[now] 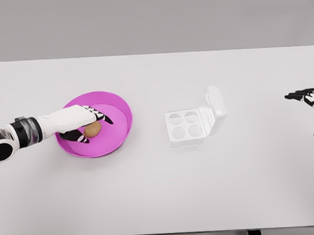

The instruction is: Pack egg into the box and close the box lid

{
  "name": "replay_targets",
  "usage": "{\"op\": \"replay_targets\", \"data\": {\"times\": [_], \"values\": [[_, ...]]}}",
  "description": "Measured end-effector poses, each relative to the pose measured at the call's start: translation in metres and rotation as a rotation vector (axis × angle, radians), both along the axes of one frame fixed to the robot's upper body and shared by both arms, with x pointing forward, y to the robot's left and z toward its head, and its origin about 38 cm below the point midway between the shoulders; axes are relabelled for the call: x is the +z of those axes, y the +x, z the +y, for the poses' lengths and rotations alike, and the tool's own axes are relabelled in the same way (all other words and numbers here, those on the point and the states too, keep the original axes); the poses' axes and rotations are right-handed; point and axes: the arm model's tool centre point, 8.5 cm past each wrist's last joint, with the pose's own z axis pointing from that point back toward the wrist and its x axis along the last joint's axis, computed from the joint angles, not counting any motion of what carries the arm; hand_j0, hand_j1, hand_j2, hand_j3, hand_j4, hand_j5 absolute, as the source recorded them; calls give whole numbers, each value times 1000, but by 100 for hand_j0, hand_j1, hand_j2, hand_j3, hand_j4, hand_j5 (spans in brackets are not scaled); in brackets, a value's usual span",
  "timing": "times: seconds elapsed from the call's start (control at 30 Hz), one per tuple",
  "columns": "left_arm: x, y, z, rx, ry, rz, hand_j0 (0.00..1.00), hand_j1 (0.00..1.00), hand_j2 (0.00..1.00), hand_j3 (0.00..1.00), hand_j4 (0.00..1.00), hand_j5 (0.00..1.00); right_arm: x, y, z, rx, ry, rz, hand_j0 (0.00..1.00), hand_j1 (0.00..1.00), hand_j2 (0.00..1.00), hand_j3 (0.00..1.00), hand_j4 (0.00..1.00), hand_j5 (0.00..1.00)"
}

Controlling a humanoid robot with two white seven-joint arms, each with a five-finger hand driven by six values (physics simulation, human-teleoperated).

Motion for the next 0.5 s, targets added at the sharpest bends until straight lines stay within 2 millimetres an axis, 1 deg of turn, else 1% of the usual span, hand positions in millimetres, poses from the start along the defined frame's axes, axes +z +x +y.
{"op": "replay_targets", "data": {"times": [0.1, 0.13, 0.27, 0.4, 0.5], "values": [[0, 0, 0, 0, -1, 1, 78, 78, 78, 78, 78, 78, 0, 0, 3, 6, 3, -3, 100, 100, 100, 100, 100, 100], [0, 0, 0, 0, -1, 1, 76, 76, 76, 76, 76, 76, -4, -3, 5, 10, 5, 8, 100, 100, 100, 100, 100, 100], [0, 0, 0, 0, 0, 0, 75, 75, 75, 75, 75, 75, -3, -4, 12, 26, 13, -6, 100, 100, 100, 100, 100, 100], [0, -1, 0, -1, -1, 2, 74, 74, 74, 74, 74, 74, -3, -6, 27, 70, 11, -8, 100, 100, 100, 100, 100, 100], [0, -1, 0, -1, -1, 2, 74, 74, 74, 74, 74, 74, -3, -6, 33, 87, 9, -9, 100, 100, 100, 100, 100, 100]]}}
